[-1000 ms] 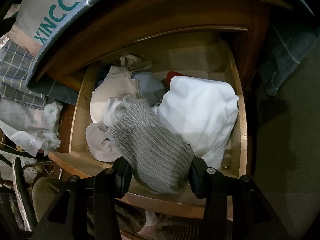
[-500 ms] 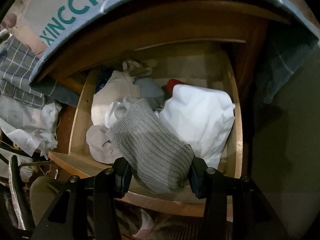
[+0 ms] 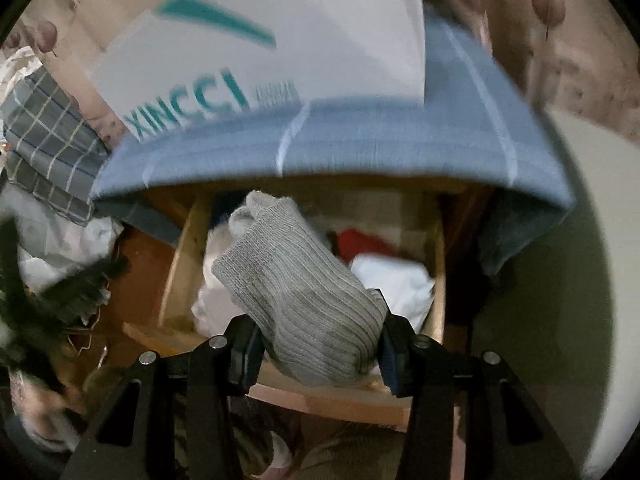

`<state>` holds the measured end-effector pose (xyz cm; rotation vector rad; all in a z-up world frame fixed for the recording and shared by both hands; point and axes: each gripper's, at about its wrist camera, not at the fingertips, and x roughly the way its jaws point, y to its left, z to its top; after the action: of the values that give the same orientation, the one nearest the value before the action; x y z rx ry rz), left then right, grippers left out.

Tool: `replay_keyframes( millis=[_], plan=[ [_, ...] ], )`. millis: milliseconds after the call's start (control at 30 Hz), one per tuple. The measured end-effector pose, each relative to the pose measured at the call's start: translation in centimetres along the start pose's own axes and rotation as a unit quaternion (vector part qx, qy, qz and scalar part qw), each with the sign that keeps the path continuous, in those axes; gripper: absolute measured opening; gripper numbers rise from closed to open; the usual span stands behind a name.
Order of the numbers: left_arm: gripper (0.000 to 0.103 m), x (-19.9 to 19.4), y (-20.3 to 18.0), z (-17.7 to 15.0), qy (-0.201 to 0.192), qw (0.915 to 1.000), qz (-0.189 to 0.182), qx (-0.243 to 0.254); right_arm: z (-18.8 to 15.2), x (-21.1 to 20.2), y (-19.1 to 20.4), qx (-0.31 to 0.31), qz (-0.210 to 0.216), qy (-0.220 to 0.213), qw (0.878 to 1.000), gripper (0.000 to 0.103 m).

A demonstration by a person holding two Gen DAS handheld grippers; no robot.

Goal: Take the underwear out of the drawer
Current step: 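Bring the open left tool back in front of the drawer, then lift the grey ribbed sock with the right tool and release it into the white box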

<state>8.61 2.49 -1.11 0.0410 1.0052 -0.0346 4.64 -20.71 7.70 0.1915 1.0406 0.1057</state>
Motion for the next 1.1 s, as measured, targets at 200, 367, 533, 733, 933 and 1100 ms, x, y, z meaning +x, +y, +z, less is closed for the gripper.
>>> replay_keyframes(
  millis=[200, 367, 533, 733, 933, 1100],
  plan=[
    [0.053, 0.4, 0.1, -1.4, -0.012, 0.9999, 0.004, -0.007, 3.4, -5.2, 0.6, -0.018, -0.002, -0.047, 0.999, 0.045],
    [0.053, 0.2, 1.9, -1.3, -0.026, 0.9982, -0.019, -0.051, 6.8, -9.5, 1.8, -0.024, 0.004, -0.095, 0.995, 0.045],
    [0.053, 0.2, 2.8, -1.4, -0.027, 0.9965, -0.024, -0.075, 11.7, -10.9, 3.5, -0.031, -0.004, -0.129, 0.991, 0.045],
    [0.053, 0.0, 2.7, -1.5, -0.036, 0.9962, -0.034, -0.072, 17.6, -7.3, 4.9, -0.031, -0.041, -0.119, 0.992, 0.045],
    [0.053, 0.1, 3.4, -1.4, -0.039, 0.9945, -0.048, -0.085, 20.1, -2.1, 4.9, -0.026, -0.075, -0.067, 0.995, 0.045],
    [0.053, 0.2, 3.4, -1.4, -0.038, 0.9941, -0.054, -0.087, 20.6, 1.4, 4.0, -0.010, -0.095, -0.030, 0.995, 0.046]
  ],
)
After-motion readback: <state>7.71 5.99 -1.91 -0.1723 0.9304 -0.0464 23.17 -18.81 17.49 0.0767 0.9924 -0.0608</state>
